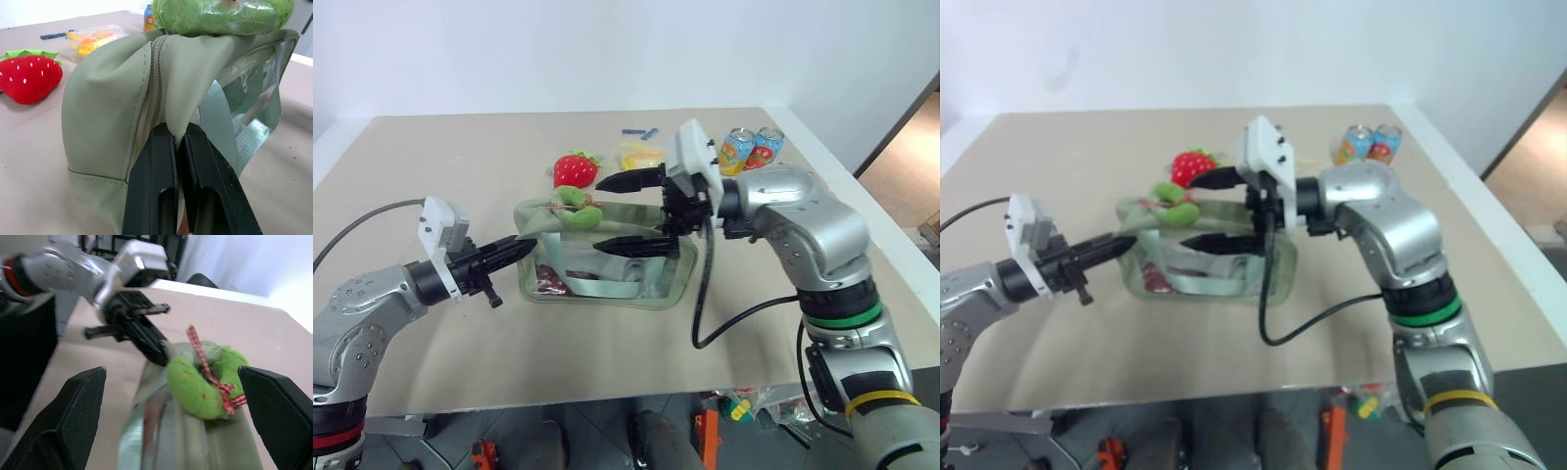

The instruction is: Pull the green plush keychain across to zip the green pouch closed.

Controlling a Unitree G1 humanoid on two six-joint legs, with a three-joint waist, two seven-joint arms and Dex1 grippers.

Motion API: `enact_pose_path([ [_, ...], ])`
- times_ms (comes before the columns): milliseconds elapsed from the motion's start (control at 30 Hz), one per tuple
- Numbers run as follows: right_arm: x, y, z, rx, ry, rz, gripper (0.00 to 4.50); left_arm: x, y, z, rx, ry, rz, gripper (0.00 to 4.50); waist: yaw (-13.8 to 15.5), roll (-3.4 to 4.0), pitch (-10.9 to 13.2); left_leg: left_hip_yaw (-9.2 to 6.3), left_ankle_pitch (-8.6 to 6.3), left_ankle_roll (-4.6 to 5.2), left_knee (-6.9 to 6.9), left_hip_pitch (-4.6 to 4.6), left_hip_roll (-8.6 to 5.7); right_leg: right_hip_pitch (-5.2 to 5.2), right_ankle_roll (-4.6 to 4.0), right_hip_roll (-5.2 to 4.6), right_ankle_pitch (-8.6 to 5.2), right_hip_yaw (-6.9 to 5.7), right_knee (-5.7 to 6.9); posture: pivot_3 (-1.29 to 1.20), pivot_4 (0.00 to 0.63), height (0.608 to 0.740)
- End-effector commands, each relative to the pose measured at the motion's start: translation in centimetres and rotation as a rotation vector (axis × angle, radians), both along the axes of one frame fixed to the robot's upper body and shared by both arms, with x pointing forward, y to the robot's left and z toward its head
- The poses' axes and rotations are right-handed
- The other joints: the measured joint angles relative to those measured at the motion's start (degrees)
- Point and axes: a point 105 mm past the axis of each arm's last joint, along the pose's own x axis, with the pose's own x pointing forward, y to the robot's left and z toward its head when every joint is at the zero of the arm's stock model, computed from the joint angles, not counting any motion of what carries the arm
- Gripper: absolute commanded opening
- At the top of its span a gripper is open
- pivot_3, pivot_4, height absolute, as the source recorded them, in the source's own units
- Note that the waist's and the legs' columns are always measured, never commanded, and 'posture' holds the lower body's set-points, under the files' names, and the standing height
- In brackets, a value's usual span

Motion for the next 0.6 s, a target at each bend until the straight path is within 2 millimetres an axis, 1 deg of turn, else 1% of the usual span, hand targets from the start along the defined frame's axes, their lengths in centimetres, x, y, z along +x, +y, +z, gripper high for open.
enact_pose_path([
  [33, 0.3, 0.5, 1.7, 0.021, -0.102, -0.007, 4.47, -0.4, -1.0, 1.2, -0.006, -0.046, -0.041, 0.00, 0.11, 0.00, 0.00, 0.00, 0.00, 0.00, 0.00, 0.00, 0.01, 0.00, 0.00, 0.00, 0.00, 0.00, 0.00, 0.00, 0.150, 0.740],
  [67, 0.4, 0.5, 1.5, 0.018, -0.109, -0.011, 4.47, -0.4, -1.0, 1.1, -0.006, -0.045, -0.042, 0.00, 0.20, 0.00, 0.00, -0.01, 0.00, 0.00, -0.01, 0.01, 0.02, 0.00, -0.01, 0.02, 0.00, -0.01, 0.00, 0.00, 0.150, 0.740],
  [200, 0.7, 0.9, 0.6, 0.012, -0.117, -0.012, 3.41, -0.4, -1.2, 0.9, -0.001, -0.041, -0.044, 0.00, 0.65, 0.00, 0.00, -0.04, 0.00, 0.00, -0.05, 0.01, 0.03, -0.01, -0.05, 0.03, -0.03, -0.05, 0.00, 0.00, 0.150, 0.740],
  [233, 0.7, 1.0, 0.6, 0.021, -0.108, -0.011, 2.86, -0.4, -1.2, 0.8, 0.000, -0.039, -0.045, 0.00, 0.69, 0.00, 0.00, -0.04, 0.00, 0.00, -0.06, 0.01, 0.03, -0.01, -0.06, 0.03, -0.04, -0.05, 0.00, 0.00, 0.150, 0.740],
  [267, 0.6, 1.1, 0.5, 0.025, -0.107, -0.008, 2.68, -0.4, -1.2, 0.8, 0.002, -0.038, -0.045, 0.00, 0.71, 0.00, 0.00, -0.04, 0.00, 0.00, -0.06, 0.01, 0.03, -0.01, -0.06, 0.03, -0.04, -0.05, 0.00, 0.00, 0.150, 0.740],
  [367, 0.5, 1.5, -0.1, 0.013, -0.112, 0.002, 1.55, -0.4, -1.2, 0.8, 0.003, -0.038, -0.044, 0.00, 0.78, 0.00, 0.00, -0.04, 0.00, 0.00, -0.06, 0.01, 0.03, 0.00, -0.06, 0.03, -0.03, -0.05, 0.00, 0.00, 0.150, 0.740],
  [400, 0.5, 1.6, -0.4, 0.004, -0.114, 0.004, 1.29, -0.4, -1.2, 0.8, 0.004, -0.038, -0.044, 0.00, 0.78, 0.00, 0.00, -0.04, 0.00, 0.00, -0.05, 0.01, 0.03, 0.00, -0.05, 0.03, -0.03, -0.05, 0.00, 0.00, 0.150, 0.740],
  [500, 0.5, 1.7, -0.7, -0.001, -0.117, 0.006, 0.19, -0.4, -1.2, 0.7, 0.007, -0.037, -0.041, 0.00, 0.78, 0.00, 0.00, -0.03, 0.00, 0.00, -0.05, 0.01, 0.03, 0.00, -0.05, 0.02, -0.03, -0.05, 0.00, 0.00, 0.150, 0.740],
  [533, 0.5, 1.7, -0.7, -0.001, -0.117, 0.007, 0.07, -0.4, -1.2, 0.7, 0.008, -0.036, -0.040, 0.00, 0.78, 0.00, 0.00, -0.03, 0.00, 0.00, -0.05, 0.01, 0.03, 0.00, -0.05, 0.02, -0.03, -0.05, 0.00, 0.00, 0.150, 0.740],
  [600, 0.4, 1.8, -0.8, -0.003, -0.123, 0.016, 0.07, -0.4, -1.2, 0.7, 0.009, -0.035, -0.040, 0.00, 0.78, 0.00, 0.00, -0.04, 0.00, 0.00, -0.05, 0.02, 0.04, 0.00, -0.05, 0.03, -0.03, -0.05, 0.00, 0.00, 0.150, 0.740],
])
